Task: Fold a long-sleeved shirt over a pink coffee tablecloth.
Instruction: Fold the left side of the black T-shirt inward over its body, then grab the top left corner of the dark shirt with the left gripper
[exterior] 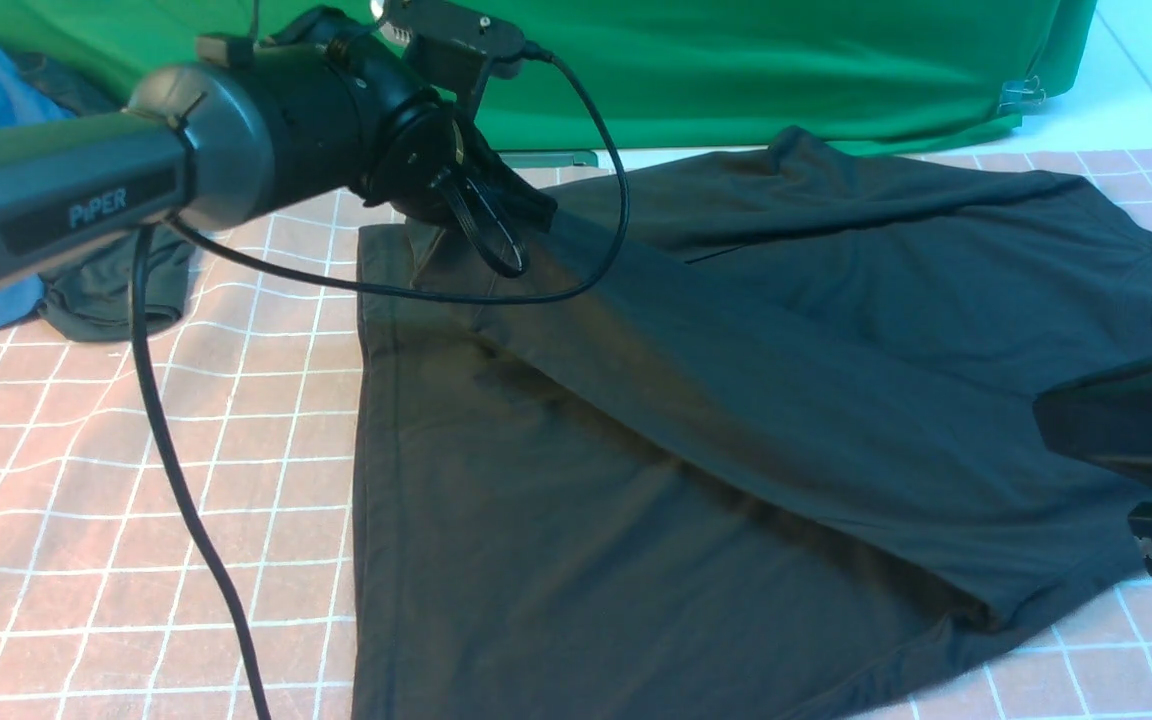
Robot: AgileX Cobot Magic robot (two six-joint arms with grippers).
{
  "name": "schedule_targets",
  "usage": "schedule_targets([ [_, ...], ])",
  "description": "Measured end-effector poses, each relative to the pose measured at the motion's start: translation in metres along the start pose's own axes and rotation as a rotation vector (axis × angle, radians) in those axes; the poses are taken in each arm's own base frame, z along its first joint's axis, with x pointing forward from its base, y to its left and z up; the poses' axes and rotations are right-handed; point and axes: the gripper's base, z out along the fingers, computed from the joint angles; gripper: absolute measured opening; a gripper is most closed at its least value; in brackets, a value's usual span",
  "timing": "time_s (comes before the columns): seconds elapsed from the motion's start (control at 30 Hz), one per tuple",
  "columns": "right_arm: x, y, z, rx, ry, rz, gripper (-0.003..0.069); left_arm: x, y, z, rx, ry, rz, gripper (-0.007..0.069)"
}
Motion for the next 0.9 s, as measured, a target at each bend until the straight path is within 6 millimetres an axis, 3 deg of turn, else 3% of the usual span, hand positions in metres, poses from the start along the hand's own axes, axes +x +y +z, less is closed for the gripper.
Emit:
schedule_targets([
  [0.1,0.0,0.0,0.0,0.0,0.0,0.0,0.0045,0.002,0.001,0.0,-0.007,0.02,-0.001,0.0119],
  [0.23,0.0,0.0,0.0,0.0,0.001,0.0,0.0045,0.005,0.003,-0.002,-0.027,0.062,-0.001,0.0276],
  [0.37,0.0,0.0,0.0,0.0,0.001,0.0,0.0045,0.009,0.008,-0.019,-0.05,0.163,-0.086,0.034],
  [0.53,0.0,0.0,0.0,-0.001,0.002,0.002,0.0045,0.025,0.009,-0.054,-0.02,0.374,-0.24,0.0262],
  [0.63,0.0,0.0,0.0,0.0,0.002,0.001,0.0045,0.049,-0.005,-0.088,0.112,0.477,-0.333,0.0102],
  [0.7,0.0,0.0,0.0,0.0,0.002,0.001,0.0045,0.075,-0.021,-0.112,0.212,0.542,-0.379,0.0035],
  [0.77,0.0,0.0,0.0,0.0,0.001,0.001,0.0045,0.097,-0.036,-0.127,0.259,0.598,-0.384,0.0014],
  [0.9,0.0,0.0,0.0,0.0,0.0,0.001,0.0045,0.143,-0.057,-0.141,0.266,0.72,-0.369,0.0017],
])
